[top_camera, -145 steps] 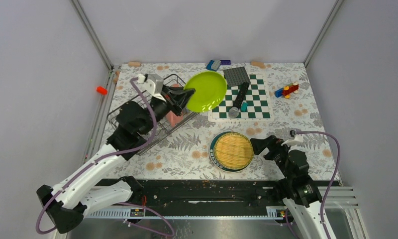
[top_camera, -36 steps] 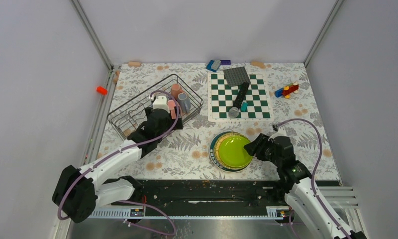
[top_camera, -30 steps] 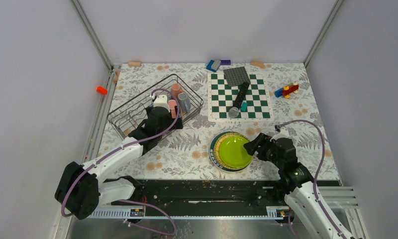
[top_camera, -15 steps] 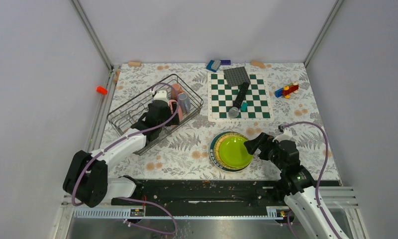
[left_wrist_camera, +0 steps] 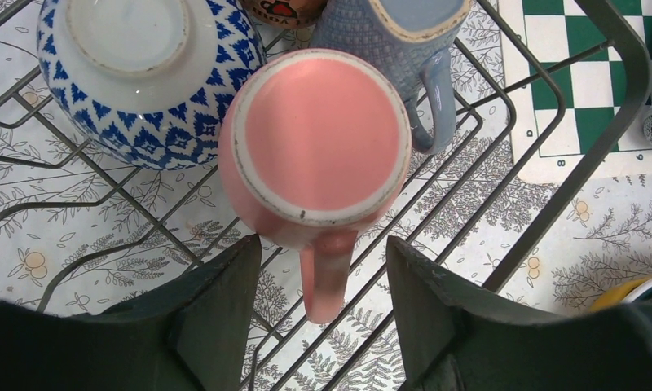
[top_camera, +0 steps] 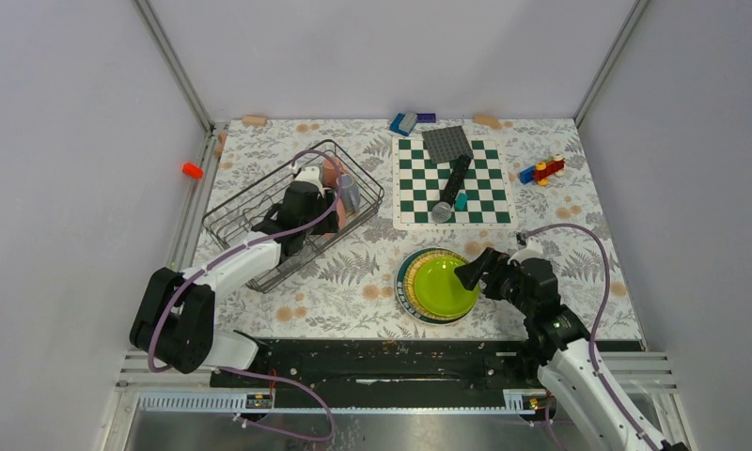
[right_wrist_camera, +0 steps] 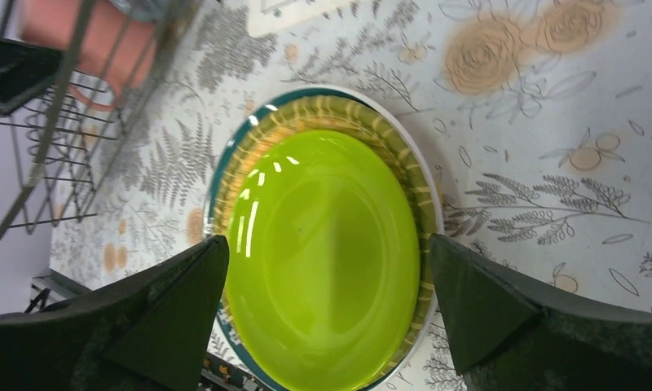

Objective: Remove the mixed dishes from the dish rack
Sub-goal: Pick up the cup from the dish rack.

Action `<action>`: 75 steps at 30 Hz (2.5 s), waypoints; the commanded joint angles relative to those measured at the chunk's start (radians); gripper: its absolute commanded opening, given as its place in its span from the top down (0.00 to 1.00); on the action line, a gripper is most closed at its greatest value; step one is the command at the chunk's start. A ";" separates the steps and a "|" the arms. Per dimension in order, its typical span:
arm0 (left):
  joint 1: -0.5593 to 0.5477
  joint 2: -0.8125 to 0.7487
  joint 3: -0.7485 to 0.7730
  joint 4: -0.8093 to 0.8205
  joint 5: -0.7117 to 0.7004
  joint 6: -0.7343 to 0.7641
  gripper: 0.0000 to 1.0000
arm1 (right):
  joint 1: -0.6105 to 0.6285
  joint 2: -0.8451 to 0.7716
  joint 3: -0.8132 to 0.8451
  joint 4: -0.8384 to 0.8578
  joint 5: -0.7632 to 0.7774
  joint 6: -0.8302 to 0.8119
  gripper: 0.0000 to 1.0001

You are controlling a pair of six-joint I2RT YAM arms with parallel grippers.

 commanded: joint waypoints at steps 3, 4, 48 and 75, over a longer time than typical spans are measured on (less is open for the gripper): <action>0.003 0.007 0.045 0.027 0.035 0.005 0.43 | 0.007 0.142 0.014 0.085 -0.028 -0.021 0.01; 0.003 0.009 0.047 0.022 0.032 0.005 0.44 | 0.007 0.157 0.010 0.103 -0.055 -0.020 0.00; 0.001 -0.367 -0.113 0.134 -0.041 -0.079 1.00 | 0.007 -0.150 0.002 -0.015 0.026 -0.018 0.00; -0.080 -0.629 -0.356 0.783 0.318 -0.435 1.00 | 0.203 0.513 0.056 1.195 -0.273 0.357 0.00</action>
